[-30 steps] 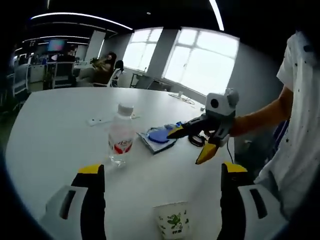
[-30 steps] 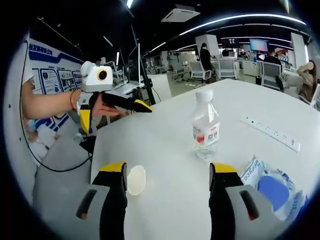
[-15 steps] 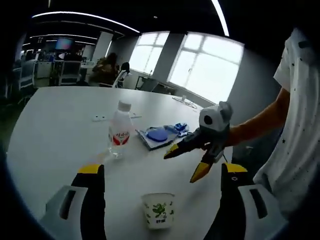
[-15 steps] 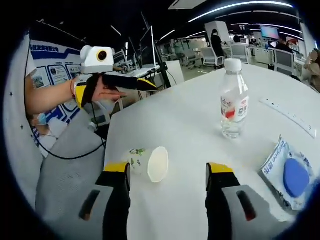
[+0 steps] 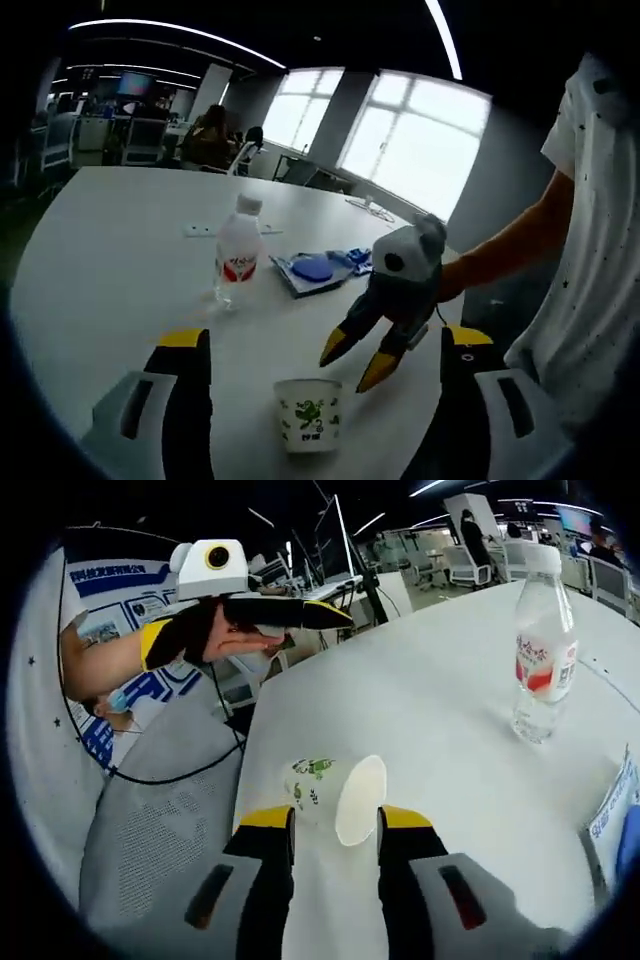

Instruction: Arrange the tabletop items into an orderly group along one side of the table until the central work area is clear of visible clutter.

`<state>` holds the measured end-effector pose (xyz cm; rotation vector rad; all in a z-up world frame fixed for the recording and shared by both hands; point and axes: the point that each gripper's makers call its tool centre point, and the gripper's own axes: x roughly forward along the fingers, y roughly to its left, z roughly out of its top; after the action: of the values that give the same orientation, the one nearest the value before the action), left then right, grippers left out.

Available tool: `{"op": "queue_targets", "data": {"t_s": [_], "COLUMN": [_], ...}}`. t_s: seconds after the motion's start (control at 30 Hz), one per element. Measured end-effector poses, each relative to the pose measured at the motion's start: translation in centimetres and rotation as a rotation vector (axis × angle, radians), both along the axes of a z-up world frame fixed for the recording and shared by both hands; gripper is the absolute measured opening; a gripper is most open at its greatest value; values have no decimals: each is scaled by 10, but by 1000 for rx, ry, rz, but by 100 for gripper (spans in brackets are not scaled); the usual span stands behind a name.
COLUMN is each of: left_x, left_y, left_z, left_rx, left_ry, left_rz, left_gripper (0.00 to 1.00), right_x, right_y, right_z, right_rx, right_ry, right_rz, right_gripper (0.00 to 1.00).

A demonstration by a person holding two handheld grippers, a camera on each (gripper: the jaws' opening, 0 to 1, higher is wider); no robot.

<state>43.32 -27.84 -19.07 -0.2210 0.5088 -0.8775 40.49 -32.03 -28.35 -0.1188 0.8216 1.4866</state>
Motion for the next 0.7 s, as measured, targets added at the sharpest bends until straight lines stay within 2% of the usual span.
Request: {"op": "queue_targets", "data": {"t_s": [0.27,0.33,0.37,0.43,0.5,0.7], "left_x": [-2,-3,-4,-4,-4,-3], "left_y": [1,1,0,0,-1,-2], "left_z": [0,-2,-4,-7,-8,-8], "left_rx": [-23,-21,-19,-19,-18,-29], "left_ry": [2,9,4,10,5,12], "left_rz": [12,10,5,4,3,3], "left_gripper": [98,97,97,97,96,96], "right_x": [1,-2,-4,-5,-9,-20], "right_y": [7,8,9,9,7,4], "right_z": [-7,-6,-7,-8,-8,-1], "right_rx": [-7,0,-5,-11,-18,-11], "right_ry": [59,69,94,98,95,131], "right_rz": [58,80,89,97,134,167], "right_gripper": [22,17,15,12,4,0]}}
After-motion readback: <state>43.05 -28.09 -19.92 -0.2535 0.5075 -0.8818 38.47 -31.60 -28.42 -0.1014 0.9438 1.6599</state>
